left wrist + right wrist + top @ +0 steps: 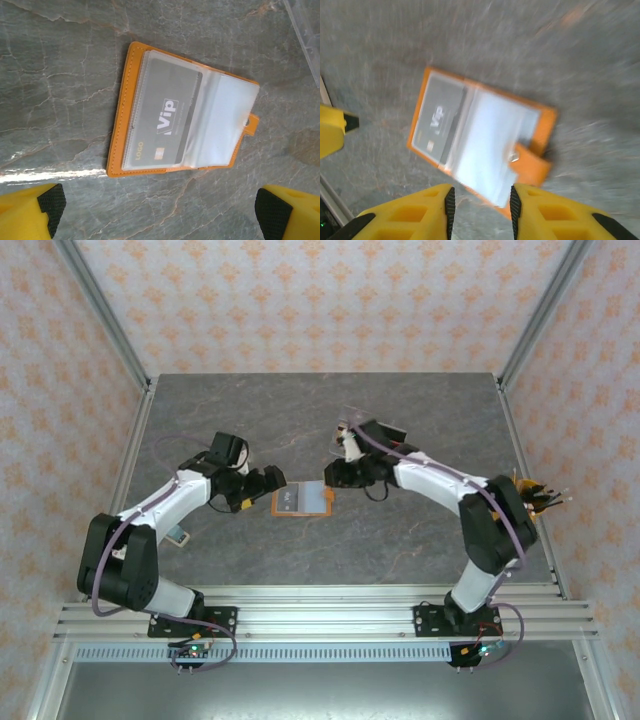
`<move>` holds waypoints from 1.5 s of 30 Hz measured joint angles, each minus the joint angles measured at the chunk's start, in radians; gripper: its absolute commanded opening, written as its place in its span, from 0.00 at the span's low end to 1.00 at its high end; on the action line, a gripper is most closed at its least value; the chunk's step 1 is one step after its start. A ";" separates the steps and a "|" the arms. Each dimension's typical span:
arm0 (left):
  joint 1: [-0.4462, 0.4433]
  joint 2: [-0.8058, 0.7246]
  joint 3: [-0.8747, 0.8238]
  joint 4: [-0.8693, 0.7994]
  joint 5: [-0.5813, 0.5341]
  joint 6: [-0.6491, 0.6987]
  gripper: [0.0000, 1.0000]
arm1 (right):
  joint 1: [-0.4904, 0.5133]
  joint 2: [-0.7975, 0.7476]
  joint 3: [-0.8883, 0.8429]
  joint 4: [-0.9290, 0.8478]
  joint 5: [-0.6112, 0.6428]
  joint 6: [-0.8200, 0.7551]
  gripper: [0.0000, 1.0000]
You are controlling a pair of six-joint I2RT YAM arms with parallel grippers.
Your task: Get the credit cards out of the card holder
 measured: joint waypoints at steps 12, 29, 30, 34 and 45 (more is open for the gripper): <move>0.046 0.020 -0.039 -0.019 -0.150 -0.043 1.00 | 0.227 0.290 0.332 -0.175 0.311 0.049 0.45; 0.063 0.040 -0.056 0.022 -0.062 -0.070 0.70 | 0.241 0.411 0.448 -0.311 0.413 0.021 0.41; 0.063 0.049 -0.056 0.030 -0.045 -0.070 0.66 | 0.241 0.411 0.448 -0.311 0.415 0.020 0.40; 0.060 0.072 -0.056 0.065 0.009 -0.069 0.52 | 0.241 0.412 0.448 -0.315 0.423 0.015 0.37; 0.011 0.147 -0.034 0.123 0.092 -0.064 0.29 | 0.241 0.413 0.446 -0.315 0.425 -0.003 0.35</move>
